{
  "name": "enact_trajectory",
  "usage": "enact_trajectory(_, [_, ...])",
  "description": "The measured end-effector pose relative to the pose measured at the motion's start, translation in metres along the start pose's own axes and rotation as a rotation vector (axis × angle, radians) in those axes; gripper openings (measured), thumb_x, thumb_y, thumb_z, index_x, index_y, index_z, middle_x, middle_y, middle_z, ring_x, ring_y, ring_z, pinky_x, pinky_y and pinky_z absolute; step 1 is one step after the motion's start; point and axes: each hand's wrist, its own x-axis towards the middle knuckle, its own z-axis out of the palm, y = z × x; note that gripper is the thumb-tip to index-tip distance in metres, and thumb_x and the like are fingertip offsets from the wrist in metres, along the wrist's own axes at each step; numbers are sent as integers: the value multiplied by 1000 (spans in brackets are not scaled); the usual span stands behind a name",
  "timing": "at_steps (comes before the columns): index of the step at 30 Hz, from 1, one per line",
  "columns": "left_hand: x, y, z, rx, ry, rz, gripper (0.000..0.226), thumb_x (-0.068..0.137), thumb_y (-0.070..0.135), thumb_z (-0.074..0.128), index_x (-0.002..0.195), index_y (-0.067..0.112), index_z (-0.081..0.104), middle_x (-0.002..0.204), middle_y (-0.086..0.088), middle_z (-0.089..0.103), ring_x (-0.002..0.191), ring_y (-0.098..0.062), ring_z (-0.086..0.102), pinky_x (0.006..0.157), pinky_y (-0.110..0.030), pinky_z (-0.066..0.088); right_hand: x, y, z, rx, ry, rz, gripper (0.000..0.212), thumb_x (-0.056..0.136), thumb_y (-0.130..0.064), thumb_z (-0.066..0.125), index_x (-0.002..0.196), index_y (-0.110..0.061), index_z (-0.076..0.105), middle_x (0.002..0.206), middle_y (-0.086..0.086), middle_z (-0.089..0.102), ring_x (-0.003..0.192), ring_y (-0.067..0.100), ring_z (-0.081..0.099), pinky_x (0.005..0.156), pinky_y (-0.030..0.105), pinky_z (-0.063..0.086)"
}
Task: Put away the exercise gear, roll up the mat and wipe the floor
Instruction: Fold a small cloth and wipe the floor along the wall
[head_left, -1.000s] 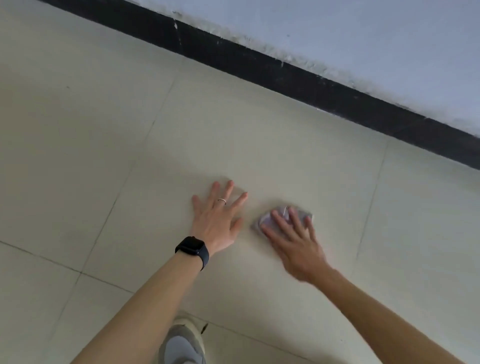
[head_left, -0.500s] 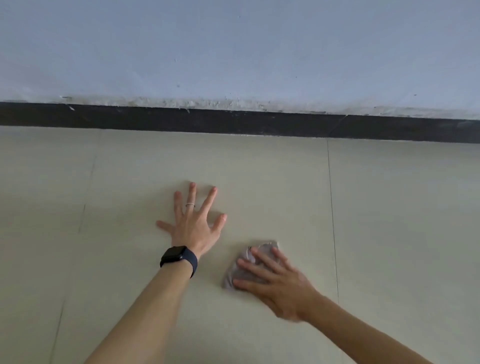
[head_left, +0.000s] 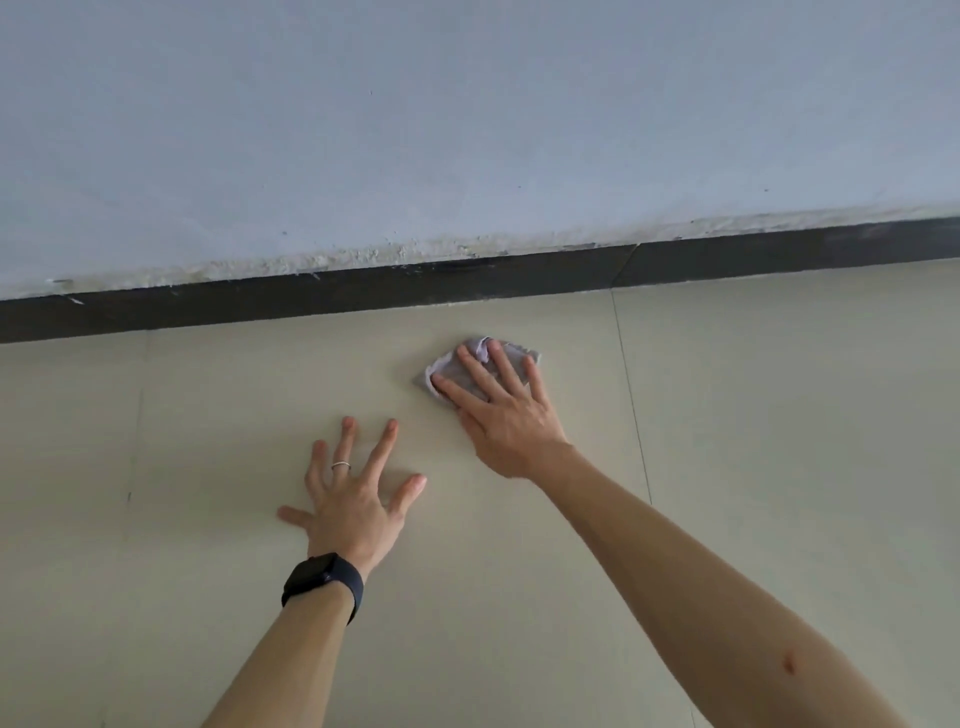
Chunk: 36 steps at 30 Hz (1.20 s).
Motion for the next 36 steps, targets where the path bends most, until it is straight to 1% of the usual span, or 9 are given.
enact_trajectory(8, [1,3,-5,13,-31,-1,68,84,77,41,143,68,7,163,16,-10,149,-24,-9,102,-81,12,-156,164,-14,359,198,1178,56,98,-42,25,151,-52,8,165,-8,-7,150,25,-14,117,60,-4])
enact_trajectory(10, [2,5,-7,32,-45,-9,68,86,76,40,144,66,6,163,15,-11,149,-25,-8,104,-79,15,-169,118,9,321,184,1086,57,100,-40,26,151,-51,5,165,-6,-9,150,27,-17,117,62,-6])
enact_trajectory(15, [3,17,-9,129,-74,-20,70,92,67,42,151,53,7,165,5,-9,149,-34,-2,108,-71,22,-158,-60,64,125,40,219,68,94,-31,42,152,-46,10,165,-3,-5,148,33,-19,117,61,-4])
enact_trajectory(17, [-1,21,-9,167,-56,25,69,95,60,44,153,48,10,165,0,-6,148,-37,2,110,-69,21,-177,-92,75,107,-8,76,77,89,-25,51,152,-46,12,165,-4,-4,149,32,-16,117,57,-8])
enact_trajectory(20, [-18,28,-4,323,27,307,67,96,51,47,154,47,12,166,1,-3,149,-36,6,111,-63,24,-212,-39,74,81,112,229,75,91,-27,53,151,-48,14,165,-5,5,151,30,-4,119,59,5])
enact_trajectory(26, [-59,65,33,370,-109,464,75,88,73,40,147,60,-4,162,12,-21,150,-29,-14,108,-72,19,-310,99,53,398,182,1178,54,102,-40,21,151,-51,1,165,-7,-12,150,26,-16,117,62,1])
enact_trajectory(29, [-68,73,46,368,-198,424,91,78,82,47,146,61,-10,158,14,-32,148,-29,-24,104,-77,21,-306,35,79,303,180,1044,62,100,-33,33,151,-50,1,165,-3,-11,149,31,-18,117,64,-1])
enact_trajectory(33, [-65,70,39,326,-232,420,96,77,76,59,148,61,-3,159,17,-28,148,-27,-23,104,-79,20,-303,-100,122,135,85,429,72,91,-28,46,152,-48,14,165,-5,5,151,32,-3,116,59,6])
enact_trajectory(36, [-69,69,44,385,-193,445,89,83,73,52,151,54,-3,162,11,-26,150,-29,-18,106,-76,18,-319,-102,126,126,47,271,64,94,-34,44,151,-49,20,164,-9,14,151,27,8,116,54,12])
